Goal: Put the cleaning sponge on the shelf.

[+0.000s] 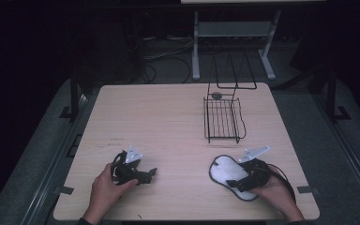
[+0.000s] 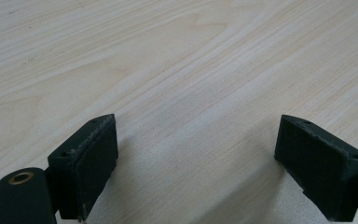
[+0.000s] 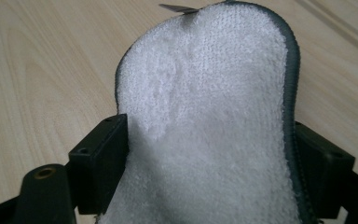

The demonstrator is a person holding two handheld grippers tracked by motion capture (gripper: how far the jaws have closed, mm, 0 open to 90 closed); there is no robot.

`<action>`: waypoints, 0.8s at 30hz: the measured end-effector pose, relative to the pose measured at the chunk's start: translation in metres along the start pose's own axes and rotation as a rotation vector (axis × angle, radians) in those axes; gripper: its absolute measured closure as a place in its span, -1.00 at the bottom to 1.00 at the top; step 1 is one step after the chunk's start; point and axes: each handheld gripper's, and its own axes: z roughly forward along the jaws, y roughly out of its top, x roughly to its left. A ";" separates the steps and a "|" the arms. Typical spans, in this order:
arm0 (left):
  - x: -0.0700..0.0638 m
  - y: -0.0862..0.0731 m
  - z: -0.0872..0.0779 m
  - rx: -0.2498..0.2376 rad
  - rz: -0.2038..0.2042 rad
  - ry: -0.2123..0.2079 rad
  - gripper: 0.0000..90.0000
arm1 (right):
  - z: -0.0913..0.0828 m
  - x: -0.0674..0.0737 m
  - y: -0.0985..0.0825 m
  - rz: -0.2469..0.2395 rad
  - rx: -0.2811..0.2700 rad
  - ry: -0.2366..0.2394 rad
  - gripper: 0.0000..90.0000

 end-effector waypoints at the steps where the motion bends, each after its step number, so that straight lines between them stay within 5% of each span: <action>1: 0.000 0.000 0.000 0.000 0.000 0.000 -0.72 | -0.001 0.000 0.000 0.009 -0.004 0.005 -0.51; 24: 0.000 0.000 0.000 0.000 0.001 0.000 -0.72 | -0.029 -0.008 -0.004 0.065 -0.152 0.023 0.10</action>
